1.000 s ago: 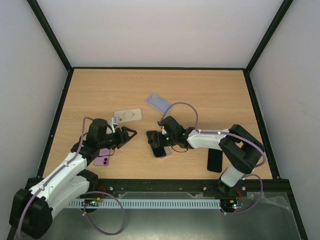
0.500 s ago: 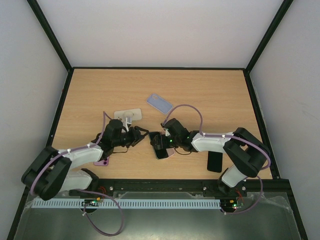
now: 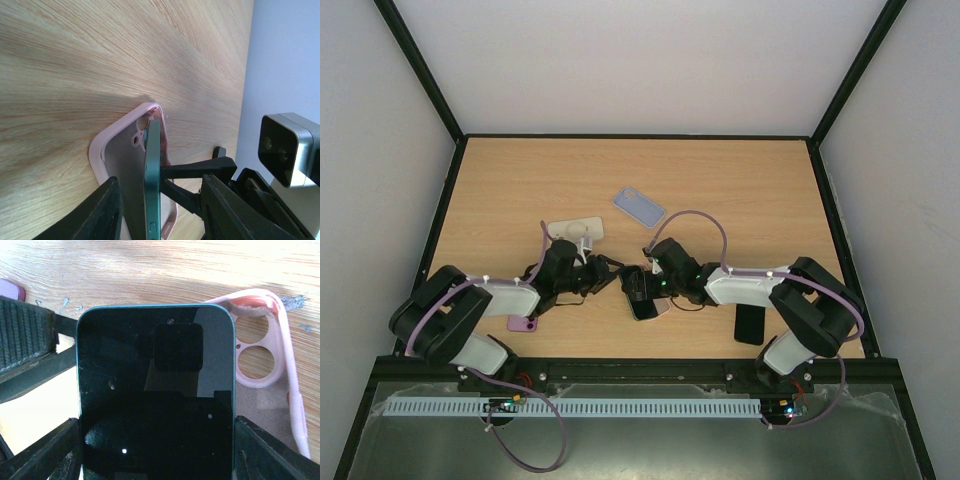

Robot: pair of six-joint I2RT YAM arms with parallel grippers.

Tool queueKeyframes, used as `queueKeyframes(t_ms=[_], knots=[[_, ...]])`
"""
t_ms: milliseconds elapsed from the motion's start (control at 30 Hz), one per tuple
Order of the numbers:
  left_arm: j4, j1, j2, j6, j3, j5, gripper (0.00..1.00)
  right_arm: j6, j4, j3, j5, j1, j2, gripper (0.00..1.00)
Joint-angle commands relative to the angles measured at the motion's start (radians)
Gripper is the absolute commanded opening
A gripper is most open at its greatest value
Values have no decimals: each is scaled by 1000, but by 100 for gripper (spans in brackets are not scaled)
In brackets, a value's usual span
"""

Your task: Put the phone into the phone case

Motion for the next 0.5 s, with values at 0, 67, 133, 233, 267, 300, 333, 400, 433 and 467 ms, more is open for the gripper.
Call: queueKeyframes(t_ms=[0,67,133,233,267,300,333,400,433,467], knots=[[62,-12,34,0,20,-28,41,19,51,-8,-20,2,-18,62],[93,-15,50,-12,14,-24,37,27,62,-12,-24,2,-16,62],[103,-17,60,-16,13,-23,33,35,72,-16,-27,2,-16,62],[92,-17,69,-7,24,-27,24,45,79,-21,-28,2,-19,62],[91,-17,71,-5,24,-27,19,49,79,-22,-25,2,-21,63],[91,-18,74,-5,25,-25,14,52,80,-22,-23,2,-23,64],[91,-17,76,-3,27,-24,9,55,77,-24,-21,2,-25,67],[91,-18,81,2,30,-20,4,57,72,-26,-12,2,-34,73],[88,-18,83,7,31,-19,3,57,69,-27,-6,2,-40,76],[81,-19,85,12,34,-18,3,60,60,-26,3,2,-47,79]])
